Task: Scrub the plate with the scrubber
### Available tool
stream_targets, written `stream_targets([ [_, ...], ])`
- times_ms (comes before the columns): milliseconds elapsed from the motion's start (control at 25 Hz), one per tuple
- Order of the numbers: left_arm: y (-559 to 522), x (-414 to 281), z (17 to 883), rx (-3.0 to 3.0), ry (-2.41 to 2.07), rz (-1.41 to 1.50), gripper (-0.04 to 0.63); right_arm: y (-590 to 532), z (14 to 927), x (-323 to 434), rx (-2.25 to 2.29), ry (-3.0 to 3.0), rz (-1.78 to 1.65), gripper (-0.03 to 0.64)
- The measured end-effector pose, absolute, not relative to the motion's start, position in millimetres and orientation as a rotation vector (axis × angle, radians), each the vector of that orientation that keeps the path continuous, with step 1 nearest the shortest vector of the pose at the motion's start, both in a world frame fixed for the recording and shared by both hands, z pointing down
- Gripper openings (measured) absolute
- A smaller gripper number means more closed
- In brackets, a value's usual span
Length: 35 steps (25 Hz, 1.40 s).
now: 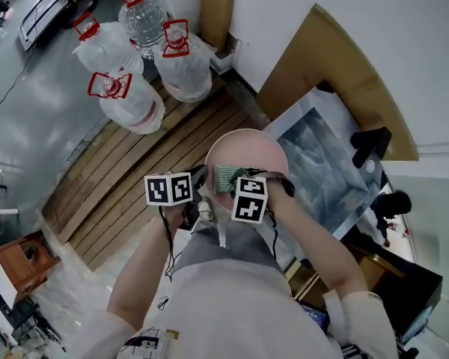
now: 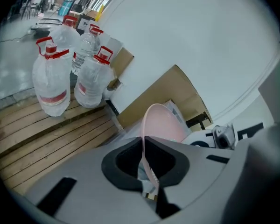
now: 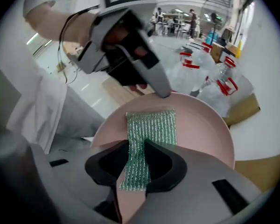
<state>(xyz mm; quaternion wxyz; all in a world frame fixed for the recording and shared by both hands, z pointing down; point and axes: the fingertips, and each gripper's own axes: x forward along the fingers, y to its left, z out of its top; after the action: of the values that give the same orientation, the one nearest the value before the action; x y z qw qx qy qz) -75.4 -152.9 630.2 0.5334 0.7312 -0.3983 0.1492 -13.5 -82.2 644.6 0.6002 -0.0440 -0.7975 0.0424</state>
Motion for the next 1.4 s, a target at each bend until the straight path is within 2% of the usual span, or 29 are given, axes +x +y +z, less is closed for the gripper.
stream_targets([
  [240, -151.8, -76.1, 630.9, 1.747, -0.926, 0.368, 0.031, -42.1, 647.0, 37.8, -0.203, -1.748, 0.103, 0.138],
  [440, -146.8, -79.2, 631.1, 1.749, -0.924, 0.382, 0.031, -59.9, 650.2, 69.5, -0.003, -1.705, 0.063, 0.138],
  [960, -139.1, -73.3, 630.5, 1.79, -0.901, 0.45, 0.034, -171.0, 642.0, 53.3, 0.425, -1.849, 0.305, 0.137],
  [1360, -135.9, -74.0, 626.7, 1.828, -0.904, 0.5, 0.053, -166.9, 630.0, 42.4, 0.525, -1.923, 0.355, 0.127],
  [1400, -133.7, -73.8, 625.4, 1.835, -0.899, 0.501, 0.073, -164.5, 626.0, 43.0, 0.543, -1.939, 0.371, 0.126],
])
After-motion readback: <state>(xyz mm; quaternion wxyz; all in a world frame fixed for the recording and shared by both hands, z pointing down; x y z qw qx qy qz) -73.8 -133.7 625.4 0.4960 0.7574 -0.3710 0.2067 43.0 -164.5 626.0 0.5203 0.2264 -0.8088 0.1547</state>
